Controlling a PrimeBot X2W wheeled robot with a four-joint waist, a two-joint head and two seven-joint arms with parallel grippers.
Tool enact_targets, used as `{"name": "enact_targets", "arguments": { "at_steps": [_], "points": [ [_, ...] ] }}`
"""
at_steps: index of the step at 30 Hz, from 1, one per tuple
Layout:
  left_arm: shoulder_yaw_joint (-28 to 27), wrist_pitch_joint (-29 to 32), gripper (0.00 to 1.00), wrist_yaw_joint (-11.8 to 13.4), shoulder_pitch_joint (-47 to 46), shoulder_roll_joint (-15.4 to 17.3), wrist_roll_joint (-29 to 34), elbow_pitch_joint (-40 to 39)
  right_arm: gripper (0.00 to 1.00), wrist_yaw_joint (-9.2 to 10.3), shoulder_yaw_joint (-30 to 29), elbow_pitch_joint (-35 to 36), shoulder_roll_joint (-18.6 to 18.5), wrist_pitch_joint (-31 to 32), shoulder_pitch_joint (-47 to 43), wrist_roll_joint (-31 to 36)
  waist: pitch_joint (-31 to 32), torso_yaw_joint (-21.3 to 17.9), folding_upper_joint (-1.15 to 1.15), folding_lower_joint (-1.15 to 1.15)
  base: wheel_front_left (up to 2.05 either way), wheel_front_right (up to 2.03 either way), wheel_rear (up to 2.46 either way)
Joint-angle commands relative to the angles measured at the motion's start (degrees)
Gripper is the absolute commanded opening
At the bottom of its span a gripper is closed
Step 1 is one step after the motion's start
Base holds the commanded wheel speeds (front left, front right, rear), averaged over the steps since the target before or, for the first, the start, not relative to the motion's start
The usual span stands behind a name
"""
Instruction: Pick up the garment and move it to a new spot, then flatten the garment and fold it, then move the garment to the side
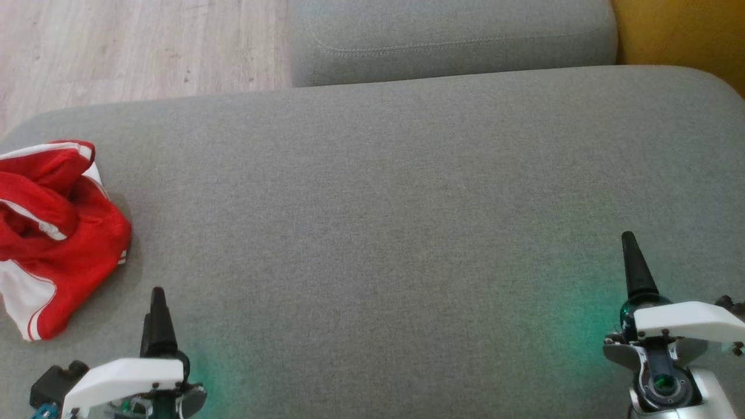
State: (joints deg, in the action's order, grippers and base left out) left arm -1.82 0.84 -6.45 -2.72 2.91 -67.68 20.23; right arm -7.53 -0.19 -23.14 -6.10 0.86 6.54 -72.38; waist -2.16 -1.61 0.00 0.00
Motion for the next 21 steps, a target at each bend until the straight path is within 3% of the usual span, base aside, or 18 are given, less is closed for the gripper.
{"name": "enact_targets", "arguments": {
  "at_steps": [1, 21],
  "points": [
    [-0.3, -0.6, 1.00, 0.2, -3.3, 1.0, 1.5, -1.6, 1.00, 0.01, 0.7, 1.4, -1.2, -0.7, 3.5, 1.3, -0.1, 0.0, 0.00, 0.00, 0.00, 0.00, 0.00],
    [2.0, -3.9, 1.00, 2.3, -3.7, 1.6, 16.6, -1.5, 1.00, 0.02, 4.4, 0.1, -2.5, -3.9, 5.4, 14.2, -1.6, -0.6, 0.00, 0.00, 0.00, 0.00, 0.00]
  ]
}}
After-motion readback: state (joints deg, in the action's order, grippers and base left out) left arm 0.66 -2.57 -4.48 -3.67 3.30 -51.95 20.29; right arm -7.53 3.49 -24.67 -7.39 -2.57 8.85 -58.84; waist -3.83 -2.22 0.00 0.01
